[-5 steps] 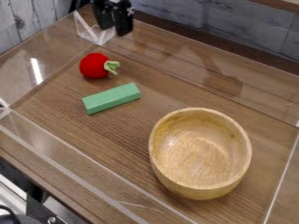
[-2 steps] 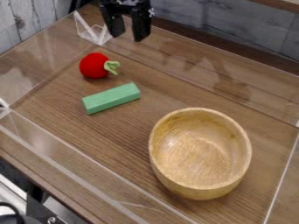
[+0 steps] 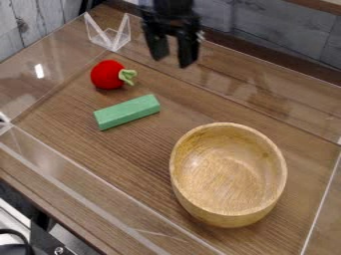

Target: Move the red fruit to the left

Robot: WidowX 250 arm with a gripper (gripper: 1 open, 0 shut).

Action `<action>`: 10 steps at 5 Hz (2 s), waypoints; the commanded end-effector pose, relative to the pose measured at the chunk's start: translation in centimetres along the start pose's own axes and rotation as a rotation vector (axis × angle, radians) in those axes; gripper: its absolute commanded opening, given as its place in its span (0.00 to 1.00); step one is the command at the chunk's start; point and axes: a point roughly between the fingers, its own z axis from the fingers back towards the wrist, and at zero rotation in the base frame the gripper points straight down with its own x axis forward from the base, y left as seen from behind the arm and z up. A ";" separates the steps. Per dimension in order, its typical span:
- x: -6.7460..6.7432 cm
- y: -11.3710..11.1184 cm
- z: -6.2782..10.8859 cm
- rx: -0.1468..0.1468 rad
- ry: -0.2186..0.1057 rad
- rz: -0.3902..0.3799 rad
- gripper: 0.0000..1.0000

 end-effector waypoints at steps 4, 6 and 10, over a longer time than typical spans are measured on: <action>2.5 1.4 1.1 0.117 -0.049 0.095 1.00; 1.5 0.7 1.2 0.132 -0.040 0.180 1.00; 0.5 0.5 2.1 0.166 -0.043 -0.038 1.00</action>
